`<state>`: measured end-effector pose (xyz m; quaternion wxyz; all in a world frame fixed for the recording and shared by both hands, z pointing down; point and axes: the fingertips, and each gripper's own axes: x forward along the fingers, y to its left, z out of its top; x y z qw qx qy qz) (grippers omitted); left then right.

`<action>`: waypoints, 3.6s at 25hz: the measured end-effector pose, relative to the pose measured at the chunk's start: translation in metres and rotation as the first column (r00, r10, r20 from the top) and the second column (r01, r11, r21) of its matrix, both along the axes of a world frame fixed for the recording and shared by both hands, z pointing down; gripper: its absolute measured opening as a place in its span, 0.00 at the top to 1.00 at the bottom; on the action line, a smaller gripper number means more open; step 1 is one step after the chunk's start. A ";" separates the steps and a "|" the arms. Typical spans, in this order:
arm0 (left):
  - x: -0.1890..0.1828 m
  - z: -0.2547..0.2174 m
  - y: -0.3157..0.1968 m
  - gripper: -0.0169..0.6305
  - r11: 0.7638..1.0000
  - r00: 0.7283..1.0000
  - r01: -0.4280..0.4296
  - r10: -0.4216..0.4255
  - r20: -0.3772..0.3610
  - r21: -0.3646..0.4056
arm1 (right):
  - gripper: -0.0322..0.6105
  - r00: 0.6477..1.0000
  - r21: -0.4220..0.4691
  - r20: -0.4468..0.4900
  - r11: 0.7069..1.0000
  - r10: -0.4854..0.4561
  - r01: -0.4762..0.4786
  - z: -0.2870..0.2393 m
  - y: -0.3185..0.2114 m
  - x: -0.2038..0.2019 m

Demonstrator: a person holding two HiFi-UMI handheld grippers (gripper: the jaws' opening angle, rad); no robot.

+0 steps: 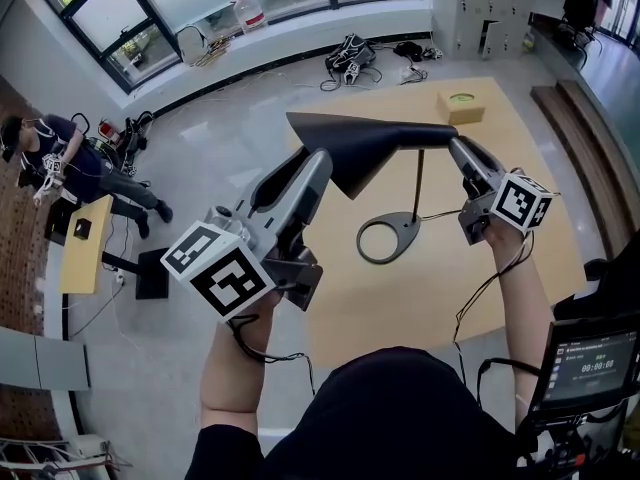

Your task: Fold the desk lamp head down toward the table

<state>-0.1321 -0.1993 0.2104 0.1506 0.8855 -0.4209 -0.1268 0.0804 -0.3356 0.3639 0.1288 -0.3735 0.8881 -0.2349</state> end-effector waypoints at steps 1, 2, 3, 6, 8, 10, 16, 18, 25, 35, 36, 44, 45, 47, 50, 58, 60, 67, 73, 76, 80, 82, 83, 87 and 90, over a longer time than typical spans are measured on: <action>0.001 0.000 0.000 0.85 1.000 1.000 -0.002 0.002 0.010 0.001 | 0.74 1.000 0.001 -0.003 1.000 0.000 0.000 0.000 0.000 0.000; 0.001 0.000 0.000 0.85 1.000 1.000 -0.002 0.002 0.023 0.004 | 0.74 1.000 0.001 -0.005 1.000 -0.001 0.001 0.000 -0.001 -0.001; 0.001 0.000 0.001 0.86 1.000 0.999 0.001 -0.001 0.036 0.007 | 0.74 1.000 0.000 -0.006 1.000 -0.004 0.004 -0.001 -0.001 -0.001; 0.000 0.004 0.004 0.86 1.000 0.999 0.010 -0.011 0.051 0.007 | 0.74 1.000 0.001 -0.001 1.000 -0.012 0.012 -0.001 0.000 -0.001; -0.003 0.011 0.006 0.86 1.000 0.999 0.016 -0.015 0.047 -0.007 | 0.75 1.000 0.005 0.003 1.000 -0.009 0.009 -0.004 -0.001 0.000; -0.008 0.020 0.008 0.86 0.999 0.999 0.021 -0.020 0.038 -0.026 | 0.75 1.000 0.011 0.002 1.000 -0.001 0.001 -0.006 -0.002 0.002; -0.021 0.056 0.014 0.87 0.995 0.999 0.039 -0.038 0.019 -0.097 | 0.78 1.000 0.049 -0.017 0.999 0.014 -0.014 -0.022 -0.005 0.005; -0.023 0.068 0.016 0.87 0.992 0.999 0.047 -0.046 0.011 -0.119 | 0.78 1.000 0.061 -0.020 0.998 0.019 -0.018 -0.028 -0.005 0.006; -0.026 0.117 0.019 0.87 0.976 0.996 0.044 -0.060 -0.066 -0.214 | 0.78 0.994 0.119 -0.107 0.993 0.033 -0.020 -0.044 -0.006 0.006; -0.019 0.164 0.018 0.87 0.954 0.989 0.008 -0.053 -0.141 -0.299 | 0.78 0.985 0.162 -0.165 0.987 0.045 -0.018 -0.060 -0.005 0.006; -0.018 0.168 0.018 0.87 0.953 0.988 0.004 -0.051 -0.146 -0.304 | 0.78 0.984 0.167 -0.174 0.986 0.047 -0.017 -0.061 -0.005 0.006; -0.011 0.192 0.017 0.87 0.938 0.977 -0.033 -0.043 -0.211 -0.344 | 0.78 0.986 0.196 -0.162 0.980 0.049 -0.016 -0.070 -0.002 0.006; -0.010 0.196 0.017 0.86 0.936 0.975 -0.035 -0.044 -0.217 -0.349 | 0.78 0.985 0.200 -0.164 0.980 0.050 -0.016 -0.071 -0.001 0.006; -0.008 0.202 0.016 0.86 0.934 0.973 -0.039 -0.045 -0.227 -0.356 | 0.79 0.983 0.207 -0.174 0.978 0.054 -0.017 -0.073 -0.001 0.005; -0.005 0.210 0.016 0.86 0.930 0.969 -0.047 -0.047 -0.243 -0.365 | 0.79 0.981 0.218 -0.186 0.976 0.056 -0.014 -0.075 0.001 0.005; 0.002 0.230 0.015 0.86 0.921 0.947 -0.088 -0.040 -0.318 -0.378 | 0.79 0.982 0.236 -0.181 0.972 0.055 -0.011 -0.081 0.005 0.002; 0.004 0.234 0.014 0.86 0.919 0.946 -0.097 -0.035 -0.323 -0.383 | 0.79 0.982 0.240 -0.180 0.971 0.054 -0.009 -0.082 0.006 0.001; 0.011 0.252 0.011 0.86 0.902 0.939 -0.124 -0.027 -0.342 -0.413 | 0.79 0.983 0.254 -0.174 0.967 0.049 -0.004 -0.089 0.010 -0.003; 0.019 0.261 0.009 0.86 0.892 0.935 -0.149 -0.013 -0.353 -0.428 | 0.79 0.983 0.269 -0.175 0.963 0.051 -0.002 -0.093 0.013 -0.005; 0.022 0.266 0.008 0.86 0.889 0.930 -0.162 -0.008 -0.367 -0.429 | 0.79 0.975 0.291 -0.211 0.957 0.067 -0.003 -0.095 0.016 -0.007; 0.028 0.271 0.008 0.86 0.880 0.921 -0.185 0.000 -0.389 -0.438 | 0.79 0.968 0.308 -0.236 0.951 0.080 -0.004 -0.097 0.018 -0.008; 0.032 0.273 0.007 0.86 0.874 0.916 -0.198 0.004 -0.401 -0.444 | 0.79 0.968 0.313 -0.238 0.950 0.082 -0.003 -0.098 0.019 -0.009; 0.033 0.275 0.007 0.86 0.872 0.914 -0.202 0.005 -0.405 -0.446 | 0.79 0.967 0.315 -0.240 0.949 0.083 -0.003 -0.099 0.020 -0.009; 0.038 0.280 0.006 0.86 0.871 0.908 -0.212 0.008 -0.420 -0.443 | 0.79 0.966 0.322 -0.242 0.947 0.092 -0.010 -0.101 0.022 -0.009; 0.041 0.283 0.005 0.86 0.873 0.898 -0.219 0.007 -0.439 -0.435 | 0.79 0.966 0.326 -0.239 0.945 0.101 -0.018 -0.102 0.023 -0.009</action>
